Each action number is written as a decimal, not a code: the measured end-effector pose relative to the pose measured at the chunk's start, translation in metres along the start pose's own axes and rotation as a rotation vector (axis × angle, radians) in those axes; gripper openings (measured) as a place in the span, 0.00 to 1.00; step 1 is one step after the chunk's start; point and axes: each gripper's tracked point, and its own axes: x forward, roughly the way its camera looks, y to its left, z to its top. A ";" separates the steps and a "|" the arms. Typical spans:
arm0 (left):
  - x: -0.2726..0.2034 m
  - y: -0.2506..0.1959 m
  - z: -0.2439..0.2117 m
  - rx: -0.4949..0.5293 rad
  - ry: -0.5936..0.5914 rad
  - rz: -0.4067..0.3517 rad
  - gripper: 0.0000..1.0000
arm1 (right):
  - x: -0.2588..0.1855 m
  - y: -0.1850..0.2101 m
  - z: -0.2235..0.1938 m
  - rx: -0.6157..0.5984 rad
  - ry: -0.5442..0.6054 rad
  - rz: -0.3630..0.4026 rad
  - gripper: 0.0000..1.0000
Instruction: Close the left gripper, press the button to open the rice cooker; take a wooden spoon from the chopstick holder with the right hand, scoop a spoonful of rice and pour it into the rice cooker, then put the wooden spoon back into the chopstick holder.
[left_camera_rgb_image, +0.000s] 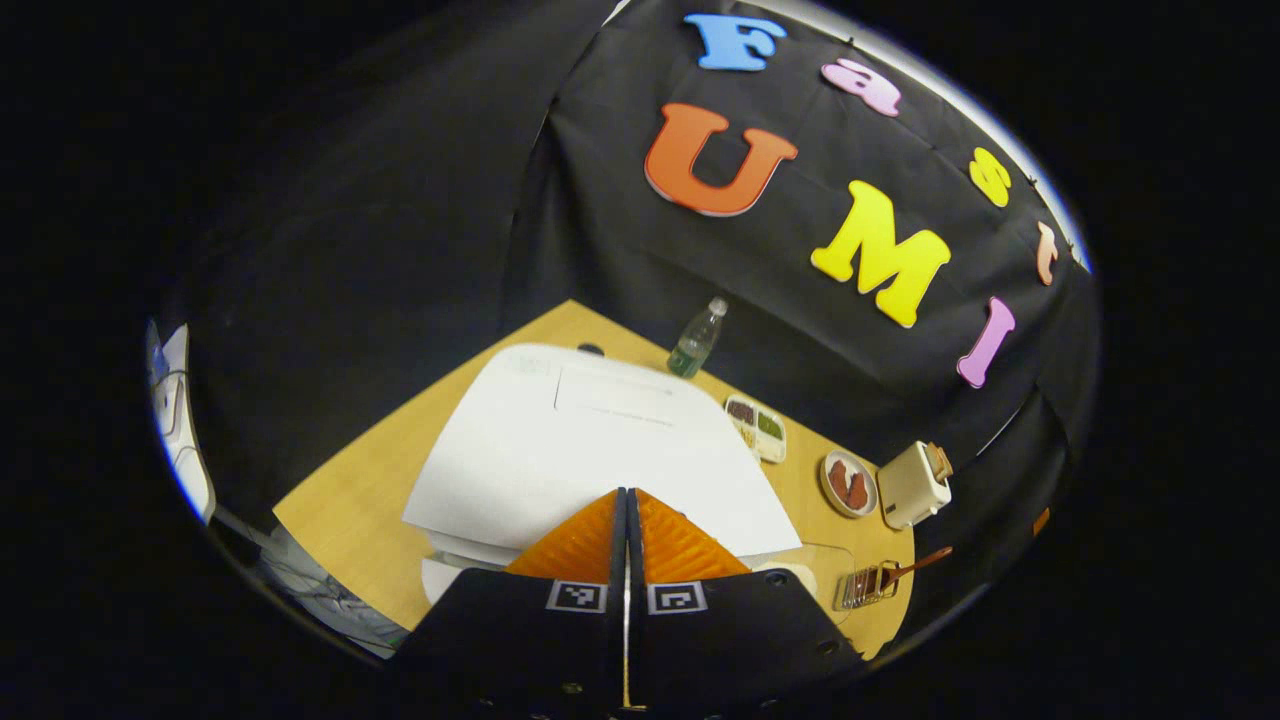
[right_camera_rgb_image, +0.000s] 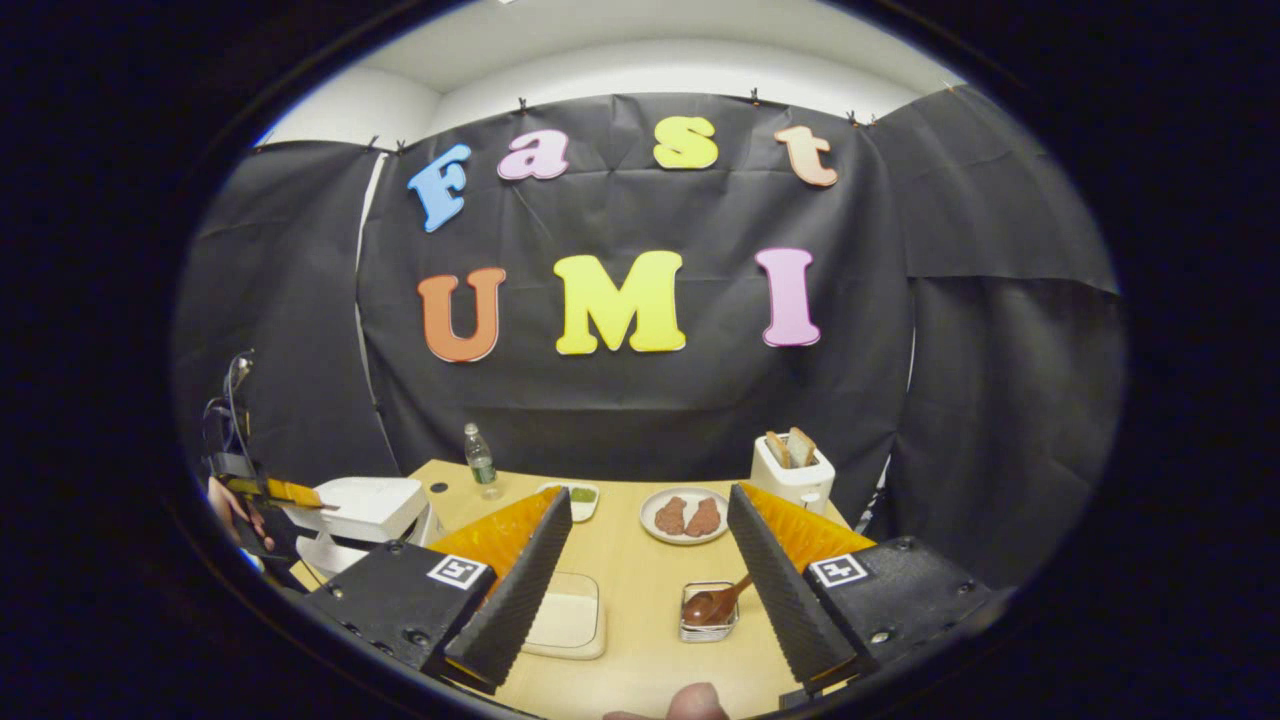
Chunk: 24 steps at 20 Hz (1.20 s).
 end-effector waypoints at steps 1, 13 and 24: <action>-0.007 -0.006 0.015 0.024 -0.047 0.001 0.01 | -0.001 -0.001 -0.001 0.002 -0.002 -0.001 1.00; -0.080 -0.083 0.097 0.310 -0.429 -0.028 0.95 | -0.022 -0.018 0.001 0.014 -0.029 -0.006 0.96; -0.115 -0.110 0.066 0.313 -0.454 -0.031 0.94 | -0.023 -0.070 -0.041 0.074 0.069 -0.044 0.96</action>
